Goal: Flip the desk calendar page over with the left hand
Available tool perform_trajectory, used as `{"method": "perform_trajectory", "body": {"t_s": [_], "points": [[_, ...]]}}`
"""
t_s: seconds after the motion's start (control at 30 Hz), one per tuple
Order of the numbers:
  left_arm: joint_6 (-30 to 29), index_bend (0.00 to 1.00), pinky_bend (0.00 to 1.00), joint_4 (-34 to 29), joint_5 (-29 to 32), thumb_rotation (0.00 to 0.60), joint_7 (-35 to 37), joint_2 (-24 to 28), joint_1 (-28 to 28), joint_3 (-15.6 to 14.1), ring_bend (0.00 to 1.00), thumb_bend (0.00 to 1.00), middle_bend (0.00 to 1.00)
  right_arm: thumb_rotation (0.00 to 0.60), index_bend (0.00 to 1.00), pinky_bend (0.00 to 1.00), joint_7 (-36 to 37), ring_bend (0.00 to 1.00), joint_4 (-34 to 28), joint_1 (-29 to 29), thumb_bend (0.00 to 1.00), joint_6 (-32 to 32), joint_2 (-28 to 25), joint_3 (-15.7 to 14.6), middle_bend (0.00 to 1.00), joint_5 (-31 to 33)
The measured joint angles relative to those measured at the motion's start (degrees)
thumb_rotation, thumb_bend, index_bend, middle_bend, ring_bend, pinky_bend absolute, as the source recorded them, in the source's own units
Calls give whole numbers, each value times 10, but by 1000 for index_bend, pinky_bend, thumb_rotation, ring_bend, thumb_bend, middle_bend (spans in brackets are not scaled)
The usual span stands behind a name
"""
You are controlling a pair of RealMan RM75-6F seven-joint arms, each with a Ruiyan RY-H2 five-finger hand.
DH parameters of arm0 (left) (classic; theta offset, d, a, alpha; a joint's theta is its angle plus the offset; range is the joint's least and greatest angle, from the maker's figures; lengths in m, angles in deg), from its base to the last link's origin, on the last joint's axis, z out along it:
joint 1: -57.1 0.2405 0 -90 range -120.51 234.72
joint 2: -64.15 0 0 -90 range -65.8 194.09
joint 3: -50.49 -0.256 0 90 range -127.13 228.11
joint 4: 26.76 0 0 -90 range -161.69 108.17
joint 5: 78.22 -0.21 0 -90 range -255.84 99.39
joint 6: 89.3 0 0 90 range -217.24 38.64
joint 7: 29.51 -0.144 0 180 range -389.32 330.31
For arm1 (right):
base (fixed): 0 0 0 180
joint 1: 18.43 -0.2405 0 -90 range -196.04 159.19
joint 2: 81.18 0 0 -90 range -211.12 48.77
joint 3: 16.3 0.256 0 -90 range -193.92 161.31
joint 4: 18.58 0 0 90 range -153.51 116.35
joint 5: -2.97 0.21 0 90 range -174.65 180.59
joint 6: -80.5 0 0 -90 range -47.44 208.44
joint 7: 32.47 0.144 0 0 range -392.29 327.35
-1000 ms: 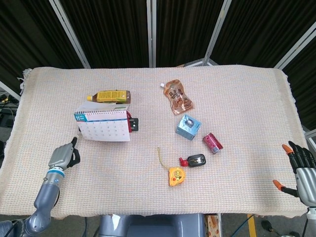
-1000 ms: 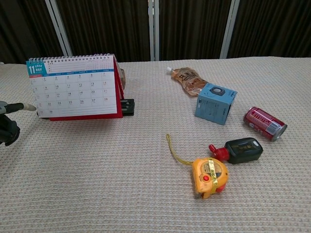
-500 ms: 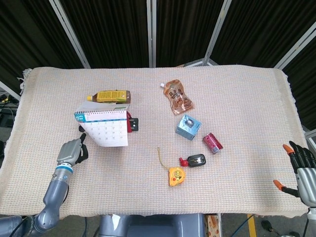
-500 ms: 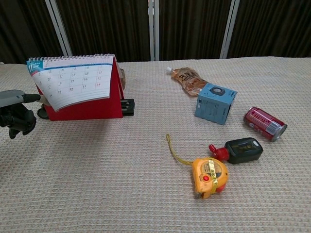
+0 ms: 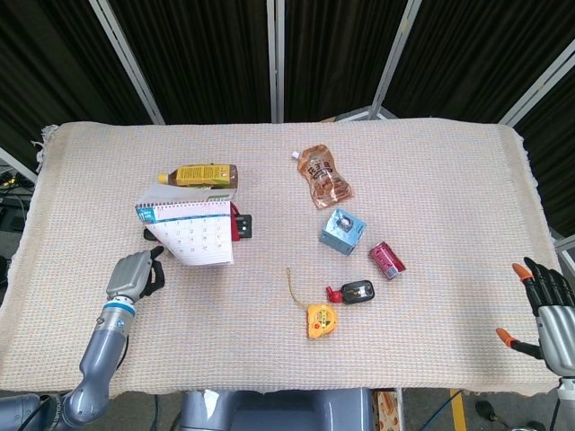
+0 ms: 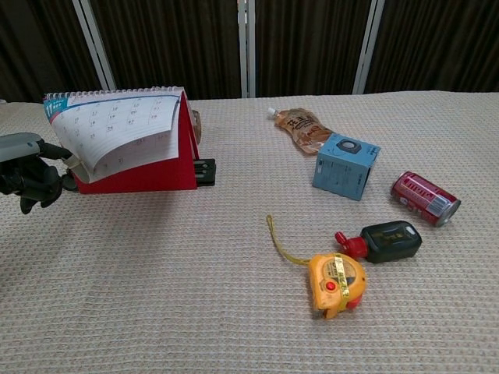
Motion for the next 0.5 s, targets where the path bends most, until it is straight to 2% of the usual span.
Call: {"method": "perform_trajectory", "body": {"t_s": [0.2,0.37,0.5], "points": [[-6,193,570,-1,-24,600,22,1,4,0,701,995,730,600,21,0,-2,0,0,0,64,0,0,0,0,0],[-16,186,570,5,-53,600,27,-1,5,-2,701,995,730,600,21,0,0,0,0,0,64,1,0,0,0,1],[-44,171,555,14,-102,600,20,-7,6,-8,691,990,711,600,21,0,0,0,0,0,64,0,0,0,0,0]]}}
